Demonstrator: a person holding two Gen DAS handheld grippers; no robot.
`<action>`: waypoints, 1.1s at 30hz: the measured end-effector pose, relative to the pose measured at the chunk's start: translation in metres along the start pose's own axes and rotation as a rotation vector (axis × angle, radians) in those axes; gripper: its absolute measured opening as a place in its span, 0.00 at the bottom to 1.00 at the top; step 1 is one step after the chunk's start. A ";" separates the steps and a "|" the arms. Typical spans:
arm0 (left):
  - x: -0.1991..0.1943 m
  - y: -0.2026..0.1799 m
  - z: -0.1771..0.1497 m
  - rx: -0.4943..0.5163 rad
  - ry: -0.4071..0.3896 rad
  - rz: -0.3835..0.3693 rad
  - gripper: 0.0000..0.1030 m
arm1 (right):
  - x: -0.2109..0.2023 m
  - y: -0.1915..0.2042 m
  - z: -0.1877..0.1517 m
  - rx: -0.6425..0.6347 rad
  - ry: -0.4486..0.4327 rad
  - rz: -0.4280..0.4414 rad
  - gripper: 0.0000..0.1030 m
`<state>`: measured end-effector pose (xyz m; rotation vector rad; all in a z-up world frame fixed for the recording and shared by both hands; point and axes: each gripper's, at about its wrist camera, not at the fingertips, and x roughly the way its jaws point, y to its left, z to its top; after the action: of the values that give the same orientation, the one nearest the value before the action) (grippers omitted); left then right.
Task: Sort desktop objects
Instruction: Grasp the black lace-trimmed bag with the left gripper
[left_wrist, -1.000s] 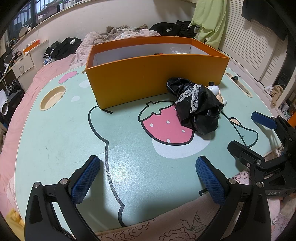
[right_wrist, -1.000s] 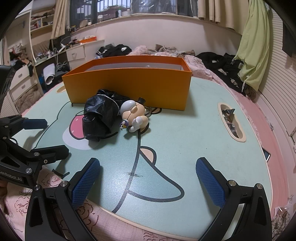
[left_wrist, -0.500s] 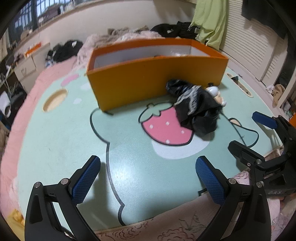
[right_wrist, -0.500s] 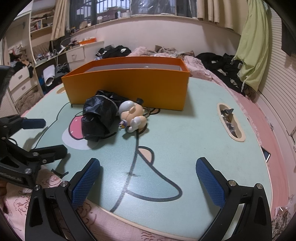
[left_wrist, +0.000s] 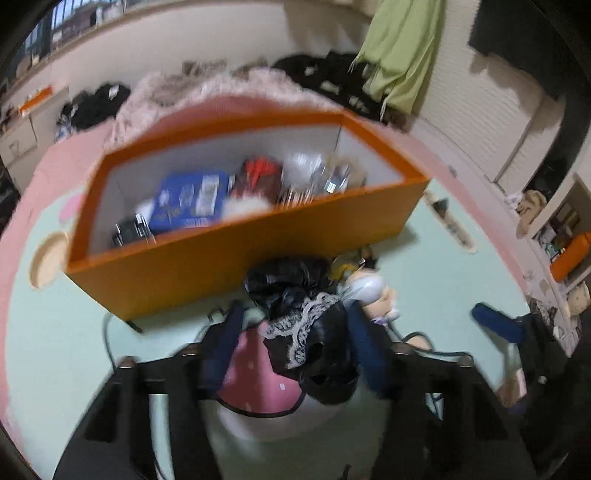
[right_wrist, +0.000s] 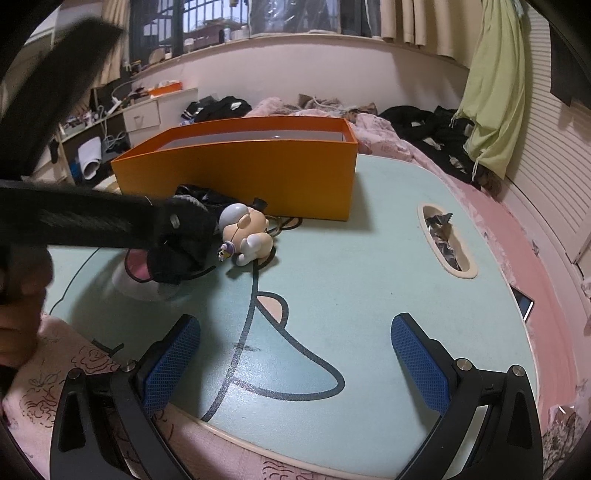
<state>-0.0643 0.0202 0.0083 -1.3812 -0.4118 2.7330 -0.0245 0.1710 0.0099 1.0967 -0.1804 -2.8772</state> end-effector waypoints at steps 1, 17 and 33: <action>0.000 0.003 -0.004 -0.017 0.000 -0.027 0.38 | 0.000 -0.001 -0.001 0.000 0.000 0.000 1.00; -0.040 0.036 -0.063 -0.028 -0.081 0.041 0.38 | 0.001 0.000 -0.001 0.000 -0.002 -0.001 1.00; -0.034 0.021 -0.068 0.060 -0.079 0.114 0.39 | -0.001 -0.007 0.039 0.086 -0.025 0.046 1.00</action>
<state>0.0116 0.0085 -0.0093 -1.3251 -0.2600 2.8728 -0.0502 0.1812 0.0388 1.0555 -0.3294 -2.8679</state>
